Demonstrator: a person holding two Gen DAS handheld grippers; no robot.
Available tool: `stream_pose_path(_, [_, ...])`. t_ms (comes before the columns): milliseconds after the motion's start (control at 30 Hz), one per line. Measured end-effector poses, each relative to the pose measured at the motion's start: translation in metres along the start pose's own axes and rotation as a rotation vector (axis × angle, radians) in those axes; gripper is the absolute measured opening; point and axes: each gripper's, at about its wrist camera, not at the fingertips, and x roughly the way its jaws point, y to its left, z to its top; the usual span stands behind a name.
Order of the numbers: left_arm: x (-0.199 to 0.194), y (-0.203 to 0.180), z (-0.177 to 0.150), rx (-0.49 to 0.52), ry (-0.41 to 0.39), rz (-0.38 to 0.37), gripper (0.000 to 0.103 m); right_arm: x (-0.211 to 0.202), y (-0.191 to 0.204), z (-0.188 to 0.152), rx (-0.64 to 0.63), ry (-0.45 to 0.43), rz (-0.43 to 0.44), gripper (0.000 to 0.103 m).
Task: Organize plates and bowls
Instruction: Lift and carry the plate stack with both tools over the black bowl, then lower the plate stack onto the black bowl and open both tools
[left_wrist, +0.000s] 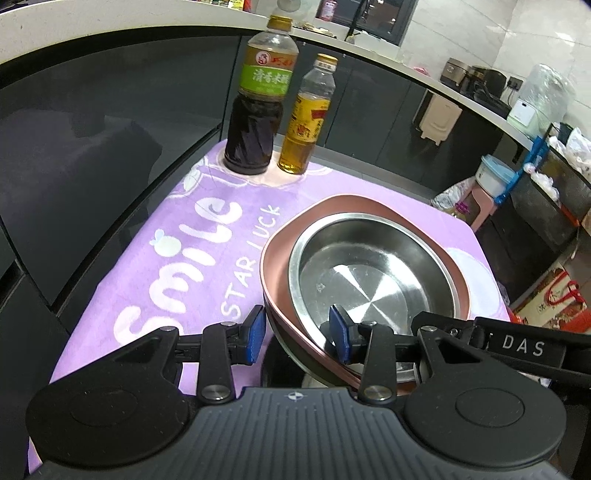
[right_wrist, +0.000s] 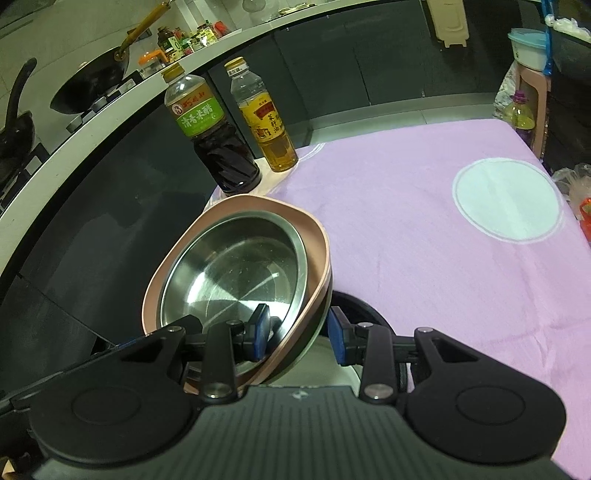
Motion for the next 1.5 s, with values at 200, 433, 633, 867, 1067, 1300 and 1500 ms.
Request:
stream_pose_path(200, [-0.009, -0.005, -0.014, 0.021, 0.010, -0.007, 0.035, -0.013, -0.003, -0.013, -0.001, -0.005, -0.013, 0.037])
stream_pose_path(433, [-0.010, -0.007, -0.028, 0.040, 0.046, -0.009, 0.035, -0.016, -0.010, -0.028, 0.009, 0.013, -0.027, 0.037])
stream_pose_path(633, [-0.010, -0.010, -0.039, 0.061, 0.063, -0.011, 0.034, -0.019, -0.015, -0.037, 0.016, 0.027, -0.037, 0.037])
stream_pose_path(867, [-0.006, -0.010, -0.044, 0.069, 0.084, -0.010, 0.034, -0.011, -0.022, -0.044, 0.026, 0.056, -0.042, 0.037])
stream_pose_path(1067, [-0.006, -0.010, -0.047, 0.082, 0.088, -0.016, 0.034, -0.010, -0.027, -0.048, 0.049, 0.064, -0.026, 0.038])
stream_pose_path(1300, [-0.005, -0.001, -0.043, 0.046, 0.103, -0.057, 0.037, -0.014, -0.030, -0.050, 0.067, 0.044, -0.013, 0.046])
stream_pose_path(1500, [-0.006, 0.008, -0.042, 0.016, 0.096, -0.056, 0.045, -0.012, -0.038, -0.052, 0.125, 0.037, -0.029, 0.051])
